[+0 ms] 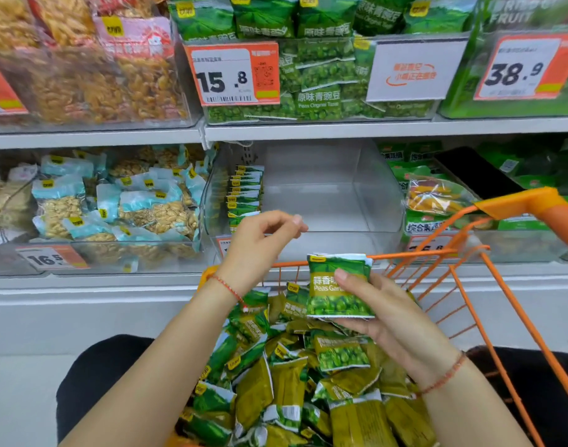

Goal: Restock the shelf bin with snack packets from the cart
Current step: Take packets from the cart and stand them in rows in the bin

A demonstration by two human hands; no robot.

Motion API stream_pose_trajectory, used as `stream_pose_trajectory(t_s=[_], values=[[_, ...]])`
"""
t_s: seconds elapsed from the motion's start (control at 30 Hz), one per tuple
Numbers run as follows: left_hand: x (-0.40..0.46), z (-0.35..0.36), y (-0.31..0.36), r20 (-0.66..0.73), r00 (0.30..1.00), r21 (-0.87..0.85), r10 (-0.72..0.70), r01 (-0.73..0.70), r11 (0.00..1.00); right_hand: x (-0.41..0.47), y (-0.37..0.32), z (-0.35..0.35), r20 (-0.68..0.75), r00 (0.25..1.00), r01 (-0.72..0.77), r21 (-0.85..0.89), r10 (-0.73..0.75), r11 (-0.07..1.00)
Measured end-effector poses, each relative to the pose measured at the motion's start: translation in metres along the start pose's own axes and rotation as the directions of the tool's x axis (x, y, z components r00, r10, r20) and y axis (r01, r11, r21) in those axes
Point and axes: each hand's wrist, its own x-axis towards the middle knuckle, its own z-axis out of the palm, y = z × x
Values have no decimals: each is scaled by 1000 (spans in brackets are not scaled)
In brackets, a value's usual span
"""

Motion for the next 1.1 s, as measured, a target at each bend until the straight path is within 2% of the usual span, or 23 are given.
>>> stream_pose_trajectory(t_s=[0.13,0.23,0.33,0.43,0.5,0.6,0.77,0.93,1.0,1.1], values=[[8,-47,-26,-203,977,-81,-73,58,995,15,-16,3,-38,997,71,-43,-73,997],[20,-72,-51,-375,920,-78,-116,94,993,51,-30,13,-41,995,90,-132,-96,987],[33,-80,-73,-490,869,-7,-73,81,997,100,-46,32,-42,993,103,-218,-114,970],[43,-80,-85,-582,813,19,5,7,1000,149,-52,53,-7,989,137,-310,-146,941],[47,-81,-87,-603,798,-2,24,-32,999,177,-51,64,-6,981,173,-427,-194,887],[52,-85,-85,-590,807,-50,-11,-23,998,204,-45,77,85,964,245,-653,-252,716],[59,-92,-84,-579,814,-102,-45,-17,995,225,-19,87,306,952,252,-806,13,535],[61,-96,-85,-590,805,-107,-55,-11,994,239,-21,77,323,924,224,-891,204,396],[60,-96,-83,-585,810,-81,-40,-9,997,244,-19,74,325,916,249,-920,236,302],[58,-95,-82,-574,819,-19,2,-16,1000,249,-12,76,312,935,263,-930,168,258]])
